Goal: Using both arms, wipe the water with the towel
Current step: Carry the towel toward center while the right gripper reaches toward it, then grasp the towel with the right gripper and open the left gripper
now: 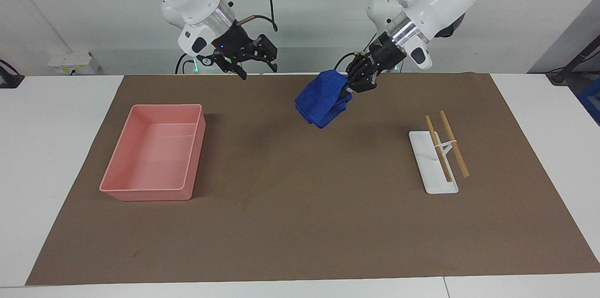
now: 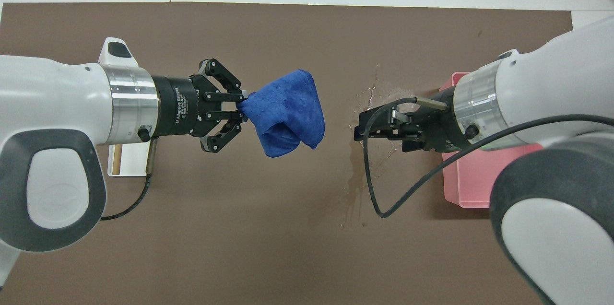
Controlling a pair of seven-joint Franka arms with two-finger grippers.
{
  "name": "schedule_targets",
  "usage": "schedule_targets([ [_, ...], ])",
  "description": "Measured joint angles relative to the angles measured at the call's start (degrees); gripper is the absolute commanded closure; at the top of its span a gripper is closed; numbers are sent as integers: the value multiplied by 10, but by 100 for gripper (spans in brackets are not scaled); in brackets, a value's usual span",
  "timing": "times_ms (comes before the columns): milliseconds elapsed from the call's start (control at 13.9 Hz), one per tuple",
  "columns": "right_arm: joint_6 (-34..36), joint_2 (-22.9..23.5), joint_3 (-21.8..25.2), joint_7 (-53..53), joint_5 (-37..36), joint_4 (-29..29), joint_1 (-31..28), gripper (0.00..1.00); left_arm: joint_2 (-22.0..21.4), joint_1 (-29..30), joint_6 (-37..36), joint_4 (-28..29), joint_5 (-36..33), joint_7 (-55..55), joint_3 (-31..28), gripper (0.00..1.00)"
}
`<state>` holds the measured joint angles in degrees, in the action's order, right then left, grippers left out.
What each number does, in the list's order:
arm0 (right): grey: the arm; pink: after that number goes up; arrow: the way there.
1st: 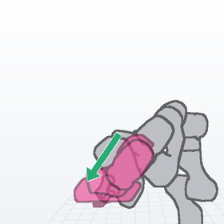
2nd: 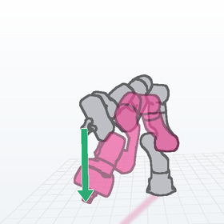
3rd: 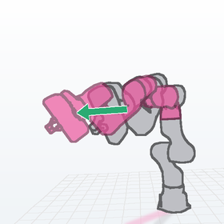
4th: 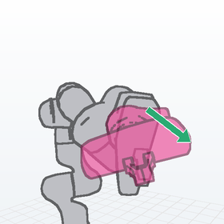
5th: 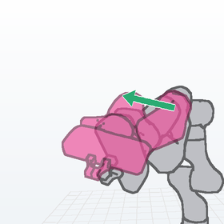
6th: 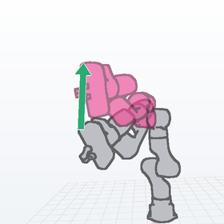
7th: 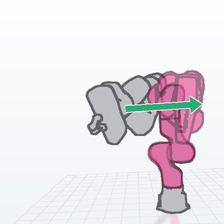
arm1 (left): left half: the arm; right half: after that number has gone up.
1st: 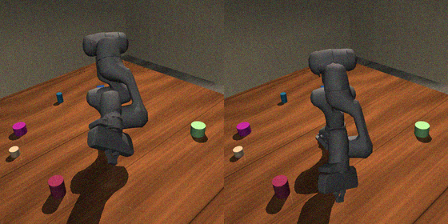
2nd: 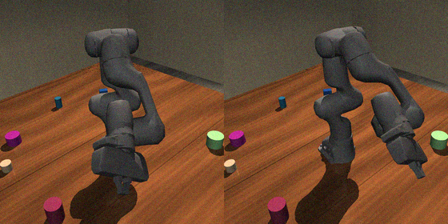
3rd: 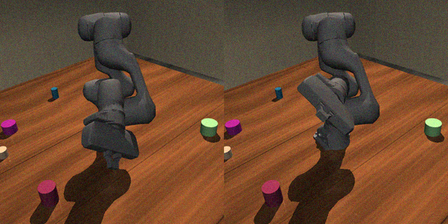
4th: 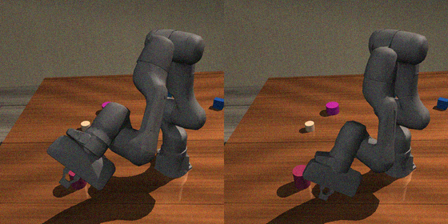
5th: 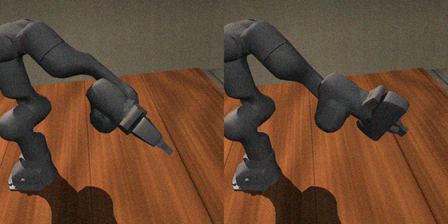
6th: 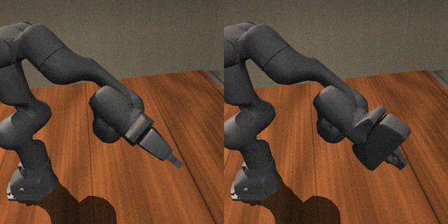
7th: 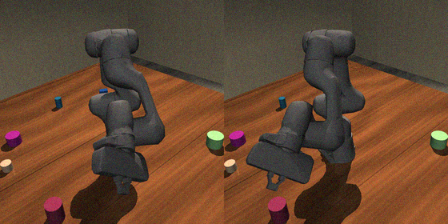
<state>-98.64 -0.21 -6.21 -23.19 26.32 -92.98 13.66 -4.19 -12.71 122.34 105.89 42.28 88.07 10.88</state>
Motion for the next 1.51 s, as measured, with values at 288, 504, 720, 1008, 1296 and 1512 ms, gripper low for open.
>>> schedule_targets([
  [288, -115, 0, -2, 34, 0, -9, 63, 1, 0, -7, 19, 5, 14, 23, -2, 100],
  [504, -152, 0, 0, 133, 0, -12, 65, 1, 0, -7, 19, 6, 17, 34, -1, 100],
  [720, -218, 1, 0, 188, 0, -15, 93, 1, 0, -6, -5, 6, 49, 37, -3, 100],
  [1008, -253, 2, -1, 251, -48, -23, 136, 1, -1, -2, -47, 4, 65, 37, -10, 100],
  [1296, -262, 2, 3, 297, -107, -41, 136, 1, -2, 40, -127, -19, 65, 35, -15, 100],
  [1512, -317, 3, 1, 303, -114, -61, 141, 2, -2, 43, -135, -23, 67, 35, -13, 100],
])
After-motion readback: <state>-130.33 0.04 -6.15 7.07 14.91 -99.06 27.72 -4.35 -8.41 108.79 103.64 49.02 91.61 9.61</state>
